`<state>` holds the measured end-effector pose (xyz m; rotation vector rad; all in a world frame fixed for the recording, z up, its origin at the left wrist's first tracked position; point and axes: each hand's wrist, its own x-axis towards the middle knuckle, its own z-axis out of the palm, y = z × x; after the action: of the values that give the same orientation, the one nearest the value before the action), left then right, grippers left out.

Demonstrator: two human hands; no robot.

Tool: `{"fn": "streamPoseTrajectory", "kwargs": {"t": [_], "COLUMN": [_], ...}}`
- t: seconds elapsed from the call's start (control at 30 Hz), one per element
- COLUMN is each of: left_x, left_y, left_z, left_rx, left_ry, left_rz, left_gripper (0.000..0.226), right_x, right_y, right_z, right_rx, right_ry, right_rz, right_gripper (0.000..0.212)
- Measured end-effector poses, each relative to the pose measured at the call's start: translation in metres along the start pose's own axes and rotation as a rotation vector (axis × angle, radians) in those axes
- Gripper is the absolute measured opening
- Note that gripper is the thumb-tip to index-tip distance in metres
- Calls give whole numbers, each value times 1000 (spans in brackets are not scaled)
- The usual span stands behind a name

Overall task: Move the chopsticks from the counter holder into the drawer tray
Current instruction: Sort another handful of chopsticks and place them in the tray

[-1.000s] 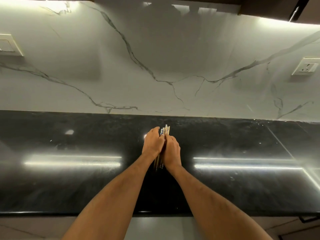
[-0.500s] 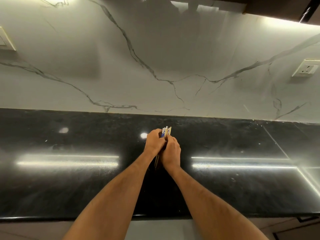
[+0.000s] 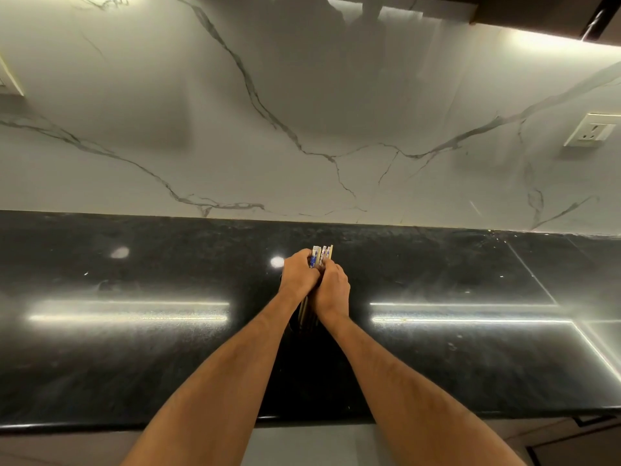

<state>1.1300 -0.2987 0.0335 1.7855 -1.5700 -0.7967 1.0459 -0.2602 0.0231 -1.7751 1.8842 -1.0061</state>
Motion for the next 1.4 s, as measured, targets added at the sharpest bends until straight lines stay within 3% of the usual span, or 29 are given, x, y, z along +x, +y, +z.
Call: {"fn": "streamPoseTrajectory", "kwargs": {"t": [0.37,0.87,1.0,1.13,1.4], "left_x": [-5,-11,-15,-22,-30], "left_y": [4,2,-2,-6,-8], "left_z": [-5,-11,-12,-15,-19], "left_rx": [28,-79,-138,-184,-294], "left_ry": [-25,50,63,87,100], "left_rz": [-13,0,27,74,84], "left_gripper": [3,14,22,24,29], "right_x": [-2,-3,0,0,0], "right_y": [-1,-7,-6,-3,-2], "right_z": [-3,-1,-3,-3,-8], "right_rx": [18,38,106,261,318], "right_ry": [-32,30,-9,-81,-212], "right_rz": [-9,49,49,69,44], "right_gripper": [17,18,16,29,37]}}
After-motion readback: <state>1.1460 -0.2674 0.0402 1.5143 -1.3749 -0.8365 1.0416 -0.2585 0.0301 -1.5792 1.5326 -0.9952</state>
